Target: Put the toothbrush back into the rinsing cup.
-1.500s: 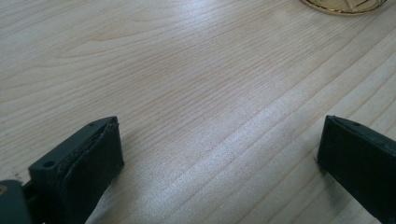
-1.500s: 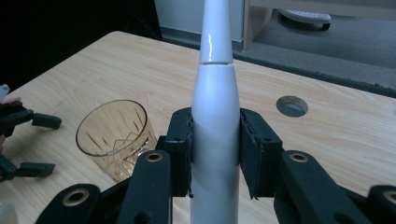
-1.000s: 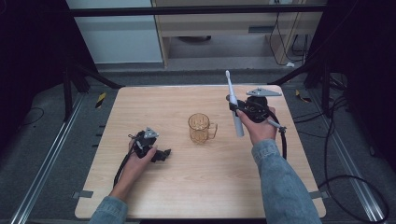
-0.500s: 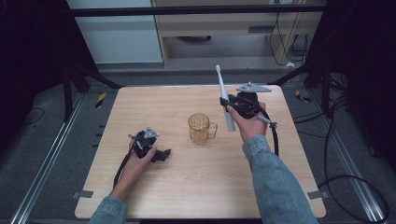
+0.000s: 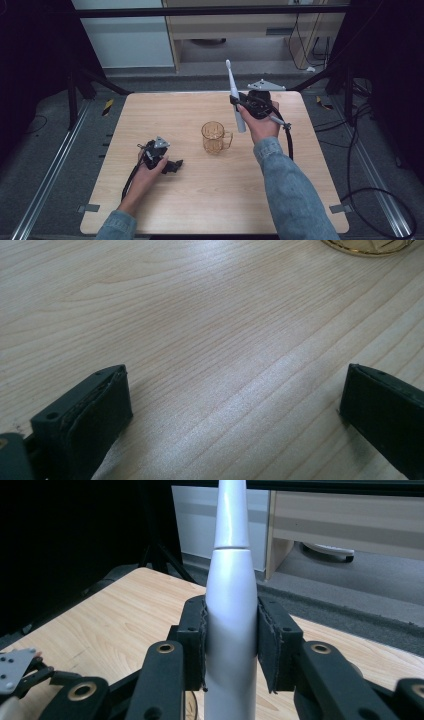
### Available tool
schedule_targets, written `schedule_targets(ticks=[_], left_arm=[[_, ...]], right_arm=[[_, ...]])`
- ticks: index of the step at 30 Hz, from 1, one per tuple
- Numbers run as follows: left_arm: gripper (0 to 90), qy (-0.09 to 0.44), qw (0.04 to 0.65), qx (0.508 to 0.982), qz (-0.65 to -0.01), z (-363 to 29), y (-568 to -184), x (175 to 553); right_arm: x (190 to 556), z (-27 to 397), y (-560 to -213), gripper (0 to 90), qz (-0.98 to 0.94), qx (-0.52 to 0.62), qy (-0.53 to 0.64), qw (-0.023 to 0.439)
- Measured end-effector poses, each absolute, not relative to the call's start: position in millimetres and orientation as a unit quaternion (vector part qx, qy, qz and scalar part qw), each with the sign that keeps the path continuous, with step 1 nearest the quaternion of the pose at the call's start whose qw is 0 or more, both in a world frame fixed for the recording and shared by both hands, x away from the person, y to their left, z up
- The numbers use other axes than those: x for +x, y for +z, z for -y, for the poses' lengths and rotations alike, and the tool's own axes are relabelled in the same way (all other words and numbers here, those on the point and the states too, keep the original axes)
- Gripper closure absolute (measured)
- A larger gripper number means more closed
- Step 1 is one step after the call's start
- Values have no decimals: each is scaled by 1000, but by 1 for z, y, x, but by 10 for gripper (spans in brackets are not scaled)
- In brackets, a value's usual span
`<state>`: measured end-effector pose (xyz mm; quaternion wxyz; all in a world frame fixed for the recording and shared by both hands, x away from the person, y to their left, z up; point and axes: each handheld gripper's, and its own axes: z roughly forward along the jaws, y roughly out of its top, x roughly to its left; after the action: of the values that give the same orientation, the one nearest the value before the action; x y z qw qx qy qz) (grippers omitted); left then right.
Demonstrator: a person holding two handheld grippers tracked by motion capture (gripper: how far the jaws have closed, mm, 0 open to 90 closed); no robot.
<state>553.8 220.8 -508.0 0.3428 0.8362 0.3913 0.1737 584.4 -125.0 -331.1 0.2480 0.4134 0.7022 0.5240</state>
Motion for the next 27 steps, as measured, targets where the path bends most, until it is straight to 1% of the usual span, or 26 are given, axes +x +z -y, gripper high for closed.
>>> schedule_targets(ticks=[4,15,27], left_arm=[[0,173,344,836,-392,-221,-508,554],[0,172,345,835,-392,-221,-508,554],[0,173,345,836,-390,-221,-508,554]], right_arm=[[592,115,-338,668,-707,416,517,244],[605,96,-329,668,-703,407,530,243],[617,85,-332,667,-696,407,541,239]])
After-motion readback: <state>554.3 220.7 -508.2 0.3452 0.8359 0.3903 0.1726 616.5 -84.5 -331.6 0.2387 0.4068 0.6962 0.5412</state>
